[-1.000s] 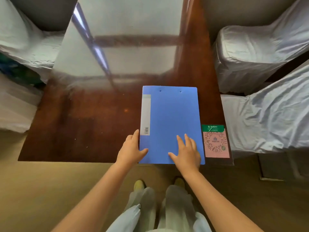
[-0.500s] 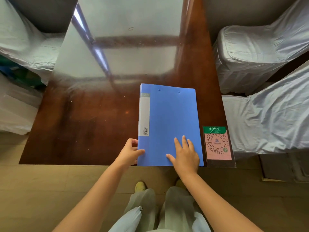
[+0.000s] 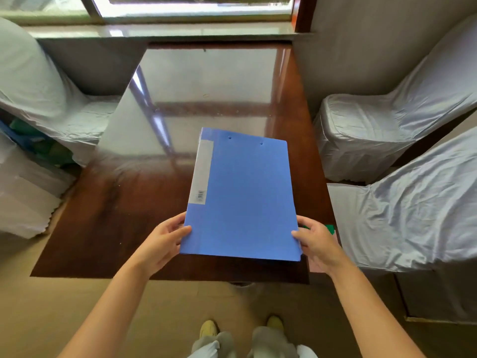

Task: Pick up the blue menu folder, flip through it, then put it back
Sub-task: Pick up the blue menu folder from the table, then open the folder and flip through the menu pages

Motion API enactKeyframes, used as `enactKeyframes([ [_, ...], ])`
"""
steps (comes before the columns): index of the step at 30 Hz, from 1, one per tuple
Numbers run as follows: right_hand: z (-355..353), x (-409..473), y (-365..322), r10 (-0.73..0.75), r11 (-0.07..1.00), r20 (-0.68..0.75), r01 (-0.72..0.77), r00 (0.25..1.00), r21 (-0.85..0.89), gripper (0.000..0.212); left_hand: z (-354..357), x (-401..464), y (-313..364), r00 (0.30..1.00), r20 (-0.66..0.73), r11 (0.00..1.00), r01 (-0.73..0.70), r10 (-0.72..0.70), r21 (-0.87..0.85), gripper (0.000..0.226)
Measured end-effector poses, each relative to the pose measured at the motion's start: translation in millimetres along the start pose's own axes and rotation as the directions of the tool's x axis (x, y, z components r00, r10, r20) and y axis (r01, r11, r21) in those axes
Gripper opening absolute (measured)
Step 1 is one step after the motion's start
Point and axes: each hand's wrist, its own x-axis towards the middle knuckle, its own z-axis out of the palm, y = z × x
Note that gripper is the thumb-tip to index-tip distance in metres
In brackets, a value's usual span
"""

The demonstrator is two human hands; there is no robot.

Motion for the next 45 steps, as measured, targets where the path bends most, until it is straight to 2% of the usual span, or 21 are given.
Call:
enactKeyframes([
  [4, -7, -5, -28, -0.220, 0.975, -0.045, 0.219, 0.974, -0.020, 0.031, 13, -2, 26, 0.974, 0.042, 0.965, -0.228, 0.225, 0.129, 0.042],
  [6, -7, -10, -41, -0.314, 0.949, -0.091, 0.309, 0.945, -0.060, 0.028, 25, -7, 36, 0.933, 0.096, 0.901, -0.360, 0.347, 0.242, 0.061],
  [9, -7, -18, -54, -0.392, 0.919, -0.109, 0.384, 0.914, -0.084, 0.028, 36, -13, 39, 0.850, 0.101, 0.682, -0.481, 0.517, 0.551, 0.107],
  [11, -9, -24, -59, -0.415, 0.910, -0.110, 0.409, 0.903, -0.070, 0.028, 38, -13, 37, 0.786, 0.131, 0.505, -0.505, 0.604, 0.700, 0.120],
  [13, -10, -30, -64, -0.434, 0.901, -0.104, 0.432, 0.895, -0.042, 0.028, 41, -12, 35, 0.736, 0.155, 0.375, -0.500, 0.659, 0.780, 0.120],
  [16, -4, -35, -69, -0.452, 0.887, -0.124, 0.459, 0.884, 0.040, 0.026, 50, -19, 41, 0.738, 0.101, 0.463, -0.517, 0.667, 0.721, 0.101],
  [19, 4, -41, -73, -0.441, 0.876, -0.117, 0.455, 0.890, 0.160, 0.036, 57, -25, 40, 0.666, 0.188, 0.338, -0.576, 0.721, 0.744, 0.096],
  [21, 7, -43, -73, -0.427, 0.875, -0.118, 0.443, 0.897, 0.196, 0.050, 60, -26, 41, 0.658, 0.128, 0.391, -0.580, 0.742, 0.714, 0.086],
  [23, 6, -41, -73, -0.417, 0.877, -0.166, 0.443, 0.894, 0.185, 0.043, 66, -30, 47, 0.674, 0.037, 0.514, -0.597, 0.738, 0.616, 0.084],
  [26, 5, -38, -70, -0.401, 0.907, -0.136, 0.413, 0.906, 0.080, 0.024, 72, -34, 55, 0.752, -0.097, 0.749, -0.618, 0.652, 0.237, 0.098],
  [28, 3, -39, -65, -0.412, 0.907, -0.134, 0.419, 0.901, 0.029, 0.036, 73, -37, 55, 0.797, -0.158, 0.812, -0.581, 0.583, 0.061, 0.108],
  [30, 2, -42, -61, -0.436, 0.891, -0.149, 0.448, 0.888, 0.065, 0.041, 71, -39, 58, 0.818, -0.193, 0.827, -0.560, 0.542, -0.052, 0.105],
  [32, -1, -44, -61, -0.450, 0.879, -0.175, 0.469, 0.876, 0.089, 0.043, 66, -40, 65, 0.840, -0.185, 0.847, -0.528, 0.510, -0.063, 0.101],
  [33, -3, -44, -62, -0.458, 0.873, -0.192, 0.480, 0.868, 0.086, 0.044, 63, -40, 67, 0.856, -0.164, 0.863, -0.502, 0.489, -0.047, 0.092],
  [36, -8, -45, -66, -0.483, 0.856, -0.233, 0.511, 0.844, 0.075, 0.044, 55, -40, 62, 0.898, -0.153, 0.905, -0.423, 0.412, -0.047, 0.042],
  [39, -9, -48, -66, -0.493, 0.850, -0.245, 0.522, 0.834, 0.065, 0.043, 56, -44, 53, 0.899, -0.156, 0.894, -0.429, 0.409, -0.131, 0.025],
  [42, -17, -51, -69, -0.472, 0.856, -0.180, 0.498, 0.863, 0.141, 0.043, 58, -44, 49, 0.910, -0.139, 0.871, -0.414, 0.390, -0.264, 0.026],
  [45, -38, -56, -79, -0.433, 0.876, 0.026, 0.414, 0.901, 0.245, 0.048, 57, -47, 44, 0.918, -0.128, 0.832, -0.395, 0.375, -0.390, 0.040],
])
